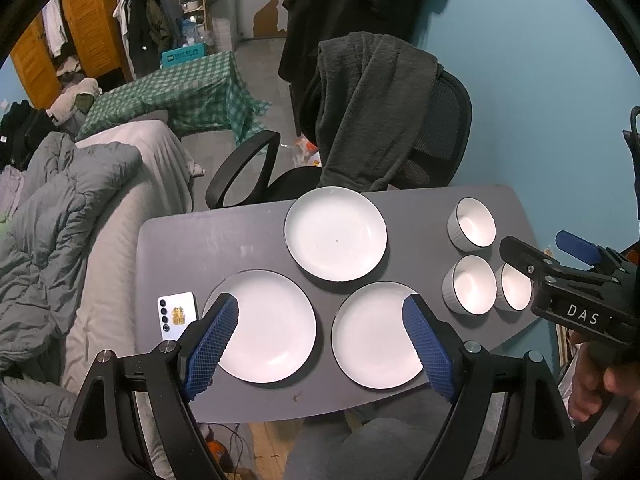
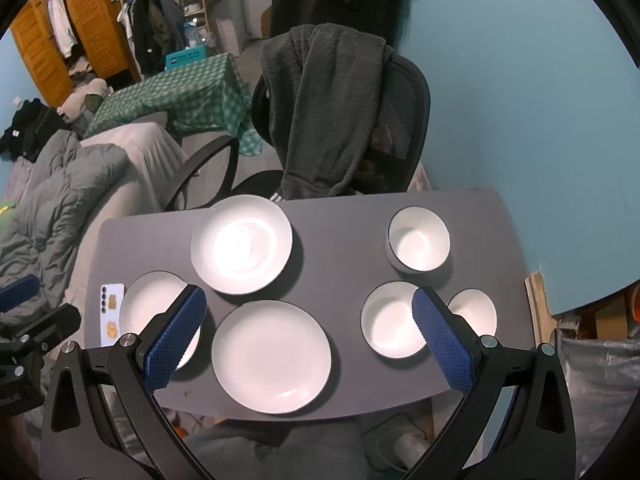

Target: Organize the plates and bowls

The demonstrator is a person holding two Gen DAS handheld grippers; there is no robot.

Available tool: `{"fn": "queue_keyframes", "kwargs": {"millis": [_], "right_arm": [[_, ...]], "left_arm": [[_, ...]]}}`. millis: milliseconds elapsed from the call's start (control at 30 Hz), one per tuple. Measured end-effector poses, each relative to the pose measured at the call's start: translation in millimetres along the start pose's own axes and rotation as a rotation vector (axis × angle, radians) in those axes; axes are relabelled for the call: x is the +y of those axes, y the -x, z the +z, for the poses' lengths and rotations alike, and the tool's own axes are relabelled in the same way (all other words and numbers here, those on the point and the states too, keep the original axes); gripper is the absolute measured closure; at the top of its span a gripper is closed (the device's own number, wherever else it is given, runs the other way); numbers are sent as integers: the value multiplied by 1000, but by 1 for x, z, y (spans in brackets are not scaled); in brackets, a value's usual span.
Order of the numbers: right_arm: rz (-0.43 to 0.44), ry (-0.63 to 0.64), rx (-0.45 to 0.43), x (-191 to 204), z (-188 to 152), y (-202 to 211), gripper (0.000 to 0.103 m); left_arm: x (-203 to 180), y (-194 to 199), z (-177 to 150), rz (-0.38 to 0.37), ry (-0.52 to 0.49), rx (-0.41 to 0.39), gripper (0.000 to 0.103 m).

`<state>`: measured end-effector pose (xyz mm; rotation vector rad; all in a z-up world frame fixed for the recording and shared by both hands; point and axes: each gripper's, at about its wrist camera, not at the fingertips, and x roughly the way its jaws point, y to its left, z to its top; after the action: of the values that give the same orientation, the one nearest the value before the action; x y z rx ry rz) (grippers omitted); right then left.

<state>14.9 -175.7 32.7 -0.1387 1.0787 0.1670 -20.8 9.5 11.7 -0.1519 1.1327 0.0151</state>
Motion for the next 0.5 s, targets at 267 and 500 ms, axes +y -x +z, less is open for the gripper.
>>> {"fn": "queue_keyframes", "kwargs": {"millis": [267,500], "right_arm": [[-1,1,0,1,0,0,2],[-1,0,1,0,0,0,2]], "left_arm": [[0,2,-3,-12,-10,-4,17],[-6,2,-3,-15,-20,-3,17]]}}
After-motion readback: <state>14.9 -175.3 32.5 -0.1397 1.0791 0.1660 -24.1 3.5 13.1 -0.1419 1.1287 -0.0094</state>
